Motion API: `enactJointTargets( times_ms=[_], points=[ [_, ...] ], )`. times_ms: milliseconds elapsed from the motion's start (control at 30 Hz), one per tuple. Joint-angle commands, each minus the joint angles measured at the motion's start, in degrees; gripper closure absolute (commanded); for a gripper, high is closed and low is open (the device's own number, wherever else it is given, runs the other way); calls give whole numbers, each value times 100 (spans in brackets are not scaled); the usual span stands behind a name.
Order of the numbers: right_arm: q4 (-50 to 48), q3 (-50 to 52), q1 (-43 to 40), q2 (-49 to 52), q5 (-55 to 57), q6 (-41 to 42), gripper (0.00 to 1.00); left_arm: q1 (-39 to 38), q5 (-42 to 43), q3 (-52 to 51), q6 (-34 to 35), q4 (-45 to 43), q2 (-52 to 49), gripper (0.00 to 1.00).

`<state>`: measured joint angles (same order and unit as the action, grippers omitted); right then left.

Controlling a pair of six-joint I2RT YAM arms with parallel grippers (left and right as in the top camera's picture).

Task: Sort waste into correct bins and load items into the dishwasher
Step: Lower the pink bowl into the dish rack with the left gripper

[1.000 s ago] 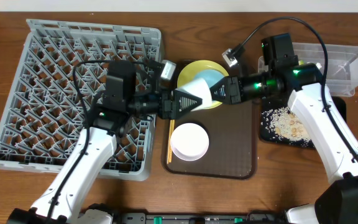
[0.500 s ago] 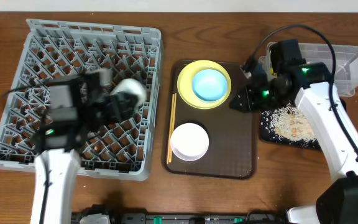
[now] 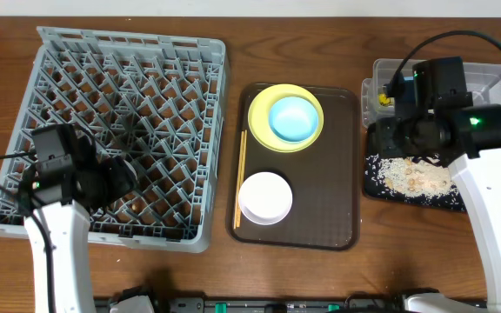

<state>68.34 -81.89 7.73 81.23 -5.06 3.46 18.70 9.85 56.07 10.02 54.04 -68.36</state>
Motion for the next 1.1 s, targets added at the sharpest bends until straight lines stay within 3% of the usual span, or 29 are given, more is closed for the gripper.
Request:
enactJointTargets(
  times_ms=[0, 233, 333, 367, 500, 600, 667, 800, 967, 1067],
  points=[
    [50, -92, -59, -13, 199, 98, 67, 24, -153, 72, -79, 37, -411, 79],
    [68, -87, -59, -13, 197, 98, 66, 24, -133, 72, -76, 35, -1010, 78],
    [90, -87, -59, -13, 179, 98, 66, 24, -133, 72, -76, 33, -1189, 47],
    [94, -87, -59, -13, 179, 98, 66, 24, -131, 72, -76, 35, -1237, 42],
    [114, -87, -59, -13, 179, 98, 66, 24, -129, 74, -76, 57, -1311, 27],
    [116, -87, -59, -13, 179, 98, 66, 24, -116, 83, -76, 55, -1252, 25],
    [133, -87, -59, -13, 179, 98, 66, 24, 46, 83, -76, 57, -1193, 25],
    [153, -87, -59, -13, 179, 98, 66, 24, 549, 83, -79, 254, -1134, 40],
    [153, -87, -59, -11, 181, 98, 66, 24, 601, 83, -79, 511, -1137, 68],
    [160, -87, -59, -13, 179, 98, 66, 24, 608, 83, -76, 573, -1137, 75]
  ],
)
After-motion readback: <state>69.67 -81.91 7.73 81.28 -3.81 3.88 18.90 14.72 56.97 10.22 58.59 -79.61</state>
